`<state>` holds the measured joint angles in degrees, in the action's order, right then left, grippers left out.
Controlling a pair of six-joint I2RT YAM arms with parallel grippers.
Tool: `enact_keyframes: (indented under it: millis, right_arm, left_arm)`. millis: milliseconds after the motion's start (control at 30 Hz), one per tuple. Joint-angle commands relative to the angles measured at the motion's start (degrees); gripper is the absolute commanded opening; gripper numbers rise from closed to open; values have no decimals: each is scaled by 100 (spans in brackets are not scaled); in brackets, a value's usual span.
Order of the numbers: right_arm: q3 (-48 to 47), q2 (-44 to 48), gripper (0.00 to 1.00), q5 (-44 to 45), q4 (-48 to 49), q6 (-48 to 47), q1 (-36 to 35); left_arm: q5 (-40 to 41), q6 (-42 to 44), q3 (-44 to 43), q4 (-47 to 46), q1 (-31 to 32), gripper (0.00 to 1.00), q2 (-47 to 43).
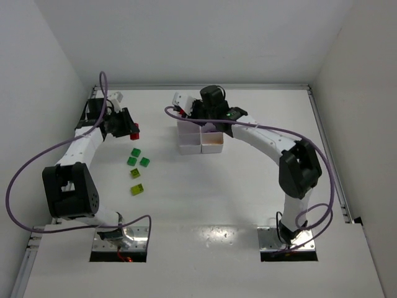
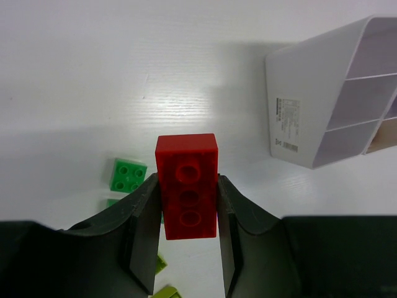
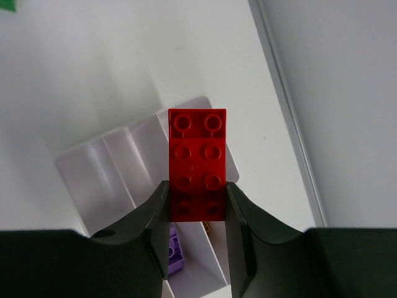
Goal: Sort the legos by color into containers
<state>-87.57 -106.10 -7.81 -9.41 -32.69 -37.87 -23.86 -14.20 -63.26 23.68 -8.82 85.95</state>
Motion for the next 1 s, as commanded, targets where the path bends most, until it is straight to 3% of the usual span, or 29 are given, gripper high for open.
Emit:
enact_keyframes:
  millis: [0,533,633,900,967]
  right_arm:
    - [-181,-278,0,44,220,-247,25]
    - [-902,-1193,9,105,167,-458,306]
    - [-902,-1255,17,105,168,-458,359]
    - [-788,-1308,50,52,299,-458,412]
    - [-788,-1308,53,52,352,-458,412]
  left_arm:
    - [-67,-57,-353,-250,222,26,-26]
    - [-14,-57,-301,-250,275,27,-79]
    - [-14,-110,-300,-250,328,27,-79]
    - [-75,-110,-467,-250,442,27,36]
    - [-154,-110,-467,-303,495,27,36]
